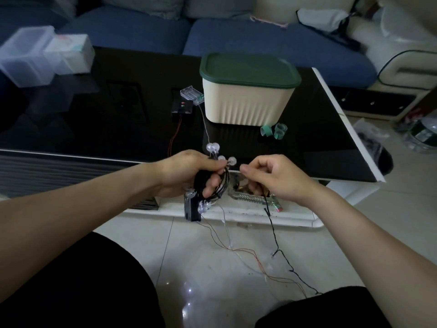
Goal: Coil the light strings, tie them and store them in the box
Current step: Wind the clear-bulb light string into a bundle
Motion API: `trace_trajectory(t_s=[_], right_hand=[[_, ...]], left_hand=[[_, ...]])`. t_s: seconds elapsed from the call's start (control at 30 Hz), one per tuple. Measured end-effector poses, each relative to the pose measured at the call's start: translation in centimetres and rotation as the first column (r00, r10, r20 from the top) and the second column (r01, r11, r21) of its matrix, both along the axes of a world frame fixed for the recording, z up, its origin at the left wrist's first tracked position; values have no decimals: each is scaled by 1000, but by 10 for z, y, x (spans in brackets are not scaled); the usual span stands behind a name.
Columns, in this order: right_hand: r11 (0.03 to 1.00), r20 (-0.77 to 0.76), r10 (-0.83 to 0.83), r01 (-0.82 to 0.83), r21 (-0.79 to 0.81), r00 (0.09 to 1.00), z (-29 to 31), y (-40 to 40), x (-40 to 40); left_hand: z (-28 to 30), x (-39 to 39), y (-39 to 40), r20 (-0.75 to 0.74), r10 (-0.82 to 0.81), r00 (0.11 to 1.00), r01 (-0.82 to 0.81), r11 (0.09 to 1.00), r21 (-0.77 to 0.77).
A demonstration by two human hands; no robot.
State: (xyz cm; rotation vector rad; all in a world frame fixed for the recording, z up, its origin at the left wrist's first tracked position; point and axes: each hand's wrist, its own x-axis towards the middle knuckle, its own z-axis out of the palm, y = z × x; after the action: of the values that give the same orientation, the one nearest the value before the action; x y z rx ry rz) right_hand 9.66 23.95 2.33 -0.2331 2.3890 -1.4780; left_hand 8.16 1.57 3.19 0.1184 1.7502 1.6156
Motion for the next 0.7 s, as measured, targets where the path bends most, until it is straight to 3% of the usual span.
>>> trace_trajectory(t_s=[0.17, 0.3, 0.43, 0.57, 0.7], right_hand=[[997, 243, 59, -70, 37, 968, -12, 5, -2], [979, 243, 63, -106, 171, 968, -18, 6, -4], [920, 179, 174, -225, 322, 968, -9, -11, 4], [888, 139, 282, -313, 337, 949, 0, -32, 15], [875, 113, 347, -365, 319, 931, 8, -39, 20]], left_hand=[[11, -4, 0, 179, 290, 940, -325, 922, 211], [10, -11, -1, 224, 474, 852, -524, 776, 351], [9, -10, 5, 209, 434, 876, -482, 782, 395], [8, -4, 9, 111, 372, 922, -387, 871, 301], [3, 3, 9, 3, 204, 979, -203, 968, 151]])
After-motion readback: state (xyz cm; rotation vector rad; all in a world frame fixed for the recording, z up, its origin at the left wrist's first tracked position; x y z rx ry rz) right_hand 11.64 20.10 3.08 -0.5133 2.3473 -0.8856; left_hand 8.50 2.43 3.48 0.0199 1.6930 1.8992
